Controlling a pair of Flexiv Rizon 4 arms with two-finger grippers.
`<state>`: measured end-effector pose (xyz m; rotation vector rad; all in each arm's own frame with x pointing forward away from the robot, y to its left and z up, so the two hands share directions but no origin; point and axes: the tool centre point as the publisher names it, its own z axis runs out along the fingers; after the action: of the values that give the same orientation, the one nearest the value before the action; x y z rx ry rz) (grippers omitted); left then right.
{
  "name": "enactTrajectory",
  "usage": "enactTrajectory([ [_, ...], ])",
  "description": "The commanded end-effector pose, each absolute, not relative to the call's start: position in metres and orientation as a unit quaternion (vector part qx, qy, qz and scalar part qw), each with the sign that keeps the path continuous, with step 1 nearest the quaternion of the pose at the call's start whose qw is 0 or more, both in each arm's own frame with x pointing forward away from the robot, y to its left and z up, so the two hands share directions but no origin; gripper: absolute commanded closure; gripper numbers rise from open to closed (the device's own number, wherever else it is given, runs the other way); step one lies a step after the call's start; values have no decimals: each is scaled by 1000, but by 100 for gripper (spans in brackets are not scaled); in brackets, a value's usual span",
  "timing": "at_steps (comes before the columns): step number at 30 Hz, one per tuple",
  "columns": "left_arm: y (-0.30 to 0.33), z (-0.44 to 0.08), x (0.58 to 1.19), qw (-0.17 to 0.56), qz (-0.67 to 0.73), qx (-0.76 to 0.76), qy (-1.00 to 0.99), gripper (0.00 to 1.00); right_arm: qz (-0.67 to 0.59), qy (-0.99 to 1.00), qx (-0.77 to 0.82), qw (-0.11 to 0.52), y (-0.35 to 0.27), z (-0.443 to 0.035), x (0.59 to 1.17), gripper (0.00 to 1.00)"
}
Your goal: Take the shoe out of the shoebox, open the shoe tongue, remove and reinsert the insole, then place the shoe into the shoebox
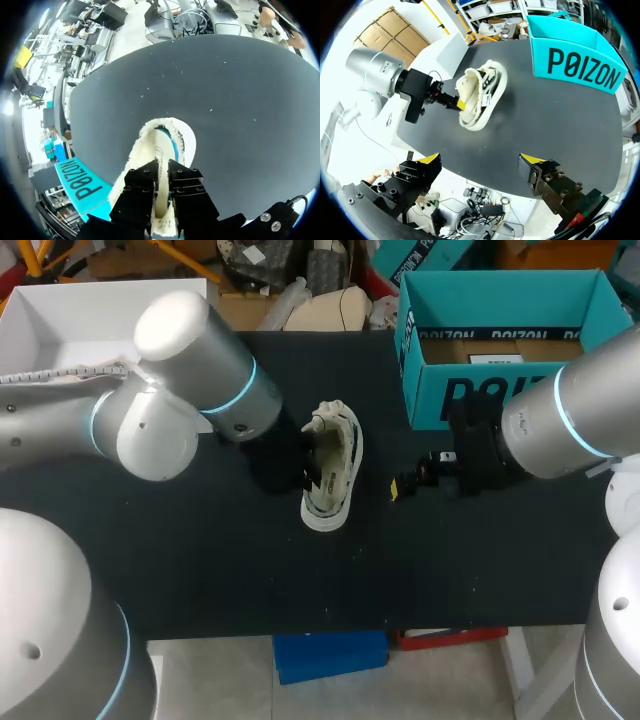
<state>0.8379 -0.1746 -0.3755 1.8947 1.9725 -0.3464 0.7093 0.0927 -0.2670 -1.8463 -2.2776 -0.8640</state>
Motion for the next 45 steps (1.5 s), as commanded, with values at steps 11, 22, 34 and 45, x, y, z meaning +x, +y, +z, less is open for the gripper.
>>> enactTrajectory([
  [11, -186, -407, 846, 142, -73, 695, 702, 100, -282, -744, -604, 41, 94, -267, 709, 0],
  [22, -192, -418, 848, 129, -68, 704, 695, 100, -282, -744, -604, 41, 94, -267, 709, 0],
  [34, -167, -331, 844, 195, -152, 633, 733, 100, -282, -744, -604, 41, 94, -267, 709, 0],
  [45, -161, -282, 905, 305, -233, 405, 830, 100, -282, -744, -604, 41, 94, -267, 709, 0],
])
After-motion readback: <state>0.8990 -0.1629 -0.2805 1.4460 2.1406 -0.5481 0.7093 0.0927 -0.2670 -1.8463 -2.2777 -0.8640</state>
